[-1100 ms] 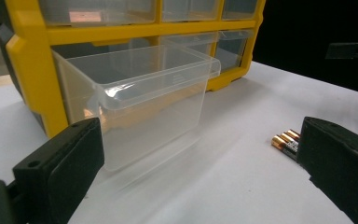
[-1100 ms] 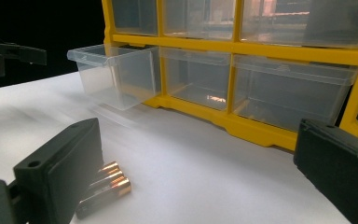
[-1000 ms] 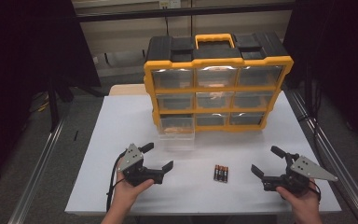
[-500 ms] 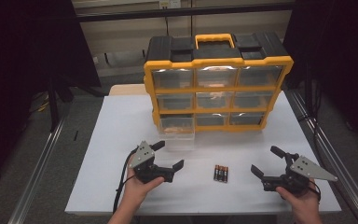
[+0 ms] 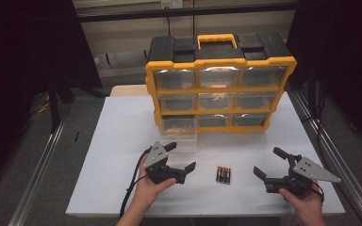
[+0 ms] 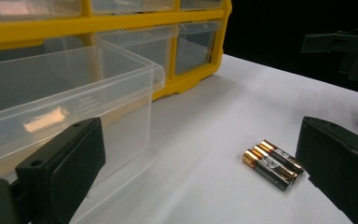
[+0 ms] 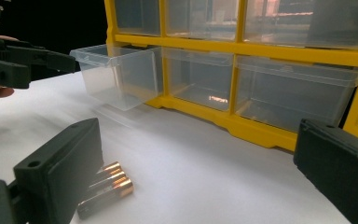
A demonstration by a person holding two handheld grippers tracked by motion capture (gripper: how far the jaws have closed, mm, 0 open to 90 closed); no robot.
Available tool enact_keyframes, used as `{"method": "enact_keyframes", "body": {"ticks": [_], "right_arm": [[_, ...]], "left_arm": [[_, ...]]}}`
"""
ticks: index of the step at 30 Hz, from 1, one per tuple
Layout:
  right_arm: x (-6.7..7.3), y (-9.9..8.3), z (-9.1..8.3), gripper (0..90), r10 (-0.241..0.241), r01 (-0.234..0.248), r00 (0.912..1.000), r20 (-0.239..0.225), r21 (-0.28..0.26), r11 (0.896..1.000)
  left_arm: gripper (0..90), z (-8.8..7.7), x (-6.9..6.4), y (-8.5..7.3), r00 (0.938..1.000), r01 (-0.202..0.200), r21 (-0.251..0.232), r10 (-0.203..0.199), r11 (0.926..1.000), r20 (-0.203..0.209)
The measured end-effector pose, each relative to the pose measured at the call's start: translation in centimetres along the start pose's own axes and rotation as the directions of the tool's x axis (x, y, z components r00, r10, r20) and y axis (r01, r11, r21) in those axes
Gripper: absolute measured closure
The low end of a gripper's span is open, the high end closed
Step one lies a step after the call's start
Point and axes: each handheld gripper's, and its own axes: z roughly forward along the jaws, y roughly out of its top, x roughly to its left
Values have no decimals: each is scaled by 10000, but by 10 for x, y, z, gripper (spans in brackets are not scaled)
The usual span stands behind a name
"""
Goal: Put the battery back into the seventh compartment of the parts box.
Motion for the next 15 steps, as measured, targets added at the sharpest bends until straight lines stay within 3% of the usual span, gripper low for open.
{"method": "enact_keyframes", "body": {"ticks": [8,9,10,12,13,14,15], "right_arm": [[0,0,0,10,-18,18,10000,-14,-5,10000],[0,0,1,10,-11,11,10000,-14,-6,10000],[0,0,0,10,-13,13,10000,-21,-6,10000],[0,0,0,10,-8,8,10000,-20,-4,10000],[0,0,0,10,-17,17,10000,-12,-1,10000],[0,0,0,10,-17,17,10000,-12,-1,10000],[0,0,0,10,-19,19,10000,-24,-8,10000]], "left_arm": [[19,12,-7,2,9998,16,-11,-16,10000,220],[18,14,-6,2,9977,93,-70,-88,9999,676],[19,14,-6,3,9975,-16,45,12,10000,703],[19,16,-7,3,9975,-28,19,27,10000,703],[19,17,-9,3,9995,-25,-22,26,10000,329],[19,18,-10,3,9994,-114,40,113,9999,323],[19,20,-11,2,9993,42,-90,-39,10000,362]]}}
